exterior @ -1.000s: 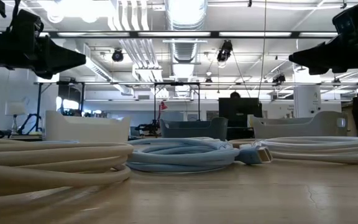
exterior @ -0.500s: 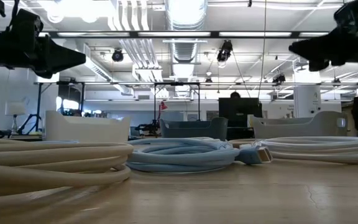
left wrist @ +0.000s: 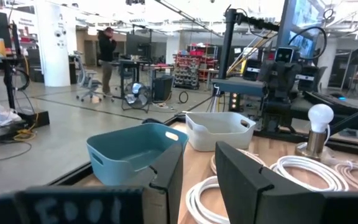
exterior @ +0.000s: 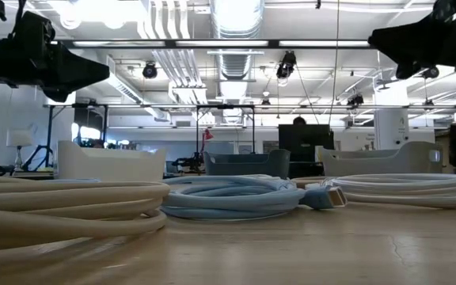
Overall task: Pick & Place USB Port
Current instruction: Put the top left blue usb cable into the white bin
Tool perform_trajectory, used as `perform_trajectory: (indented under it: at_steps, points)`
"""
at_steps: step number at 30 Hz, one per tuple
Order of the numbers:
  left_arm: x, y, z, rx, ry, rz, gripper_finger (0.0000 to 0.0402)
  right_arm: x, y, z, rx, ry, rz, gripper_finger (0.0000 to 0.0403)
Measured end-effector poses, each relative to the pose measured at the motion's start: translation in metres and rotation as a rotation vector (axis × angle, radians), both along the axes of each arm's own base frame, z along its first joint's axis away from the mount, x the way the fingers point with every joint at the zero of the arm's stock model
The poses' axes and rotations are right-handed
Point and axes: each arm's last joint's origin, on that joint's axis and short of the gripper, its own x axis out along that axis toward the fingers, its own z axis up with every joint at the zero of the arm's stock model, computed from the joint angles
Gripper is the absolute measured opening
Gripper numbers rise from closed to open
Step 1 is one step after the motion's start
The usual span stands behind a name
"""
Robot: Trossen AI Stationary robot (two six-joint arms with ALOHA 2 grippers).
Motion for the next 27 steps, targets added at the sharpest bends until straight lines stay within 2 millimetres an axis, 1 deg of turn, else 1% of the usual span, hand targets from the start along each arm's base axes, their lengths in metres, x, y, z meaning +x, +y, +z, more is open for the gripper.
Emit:
perform_trajectory:
  at_steps: [5, 8, 10, 13, 15, 20, 23, 27]
  points:
    - [0.0, 0.0, 0.003, -0.002, -0.03, -0.009, 0.0101, 0.0, -0.001, 0.0, 0.012, 0.001, -0.045, 0.0119]
    - [0.0, -0.003, 0.008, -0.001, -0.087, -0.095, 0.0105, 0.0, -0.001, 0.0, 0.009, 0.002, -0.046, 0.0134]
    - [0.001, -0.004, 0.013, 0.016, -0.093, -0.139, 0.0115, 0.0, -0.001, 0.0, 0.01, 0.001, -0.046, 0.0142]
    - [0.0, -0.004, 0.032, 0.035, -0.063, -0.146, 0.0142, 0.0, -0.001, 0.0, 0.035, -0.005, -0.04, 0.0152]
    - [0.001, -0.004, 0.043, 0.034, 0.015, -0.146, 0.0164, -0.001, -0.001, 0.001, 0.052, -0.02, -0.035, 0.0156]
    - [0.01, -0.004, 0.062, 0.019, 0.307, -0.151, 0.0208, 0.001, -0.001, 0.005, 0.087, -0.067, -0.024, 0.0165]
    - [0.019, -0.005, 0.068, -0.012, 0.462, -0.16, 0.0216, 0.007, -0.001, 0.004, 0.089, -0.049, -0.024, 0.0172]
    - [0.036, -0.006, 0.067, -0.05, 0.608, -0.194, 0.0214, 0.016, 0.0, 0.002, 0.117, -0.027, -0.017, 0.0181]
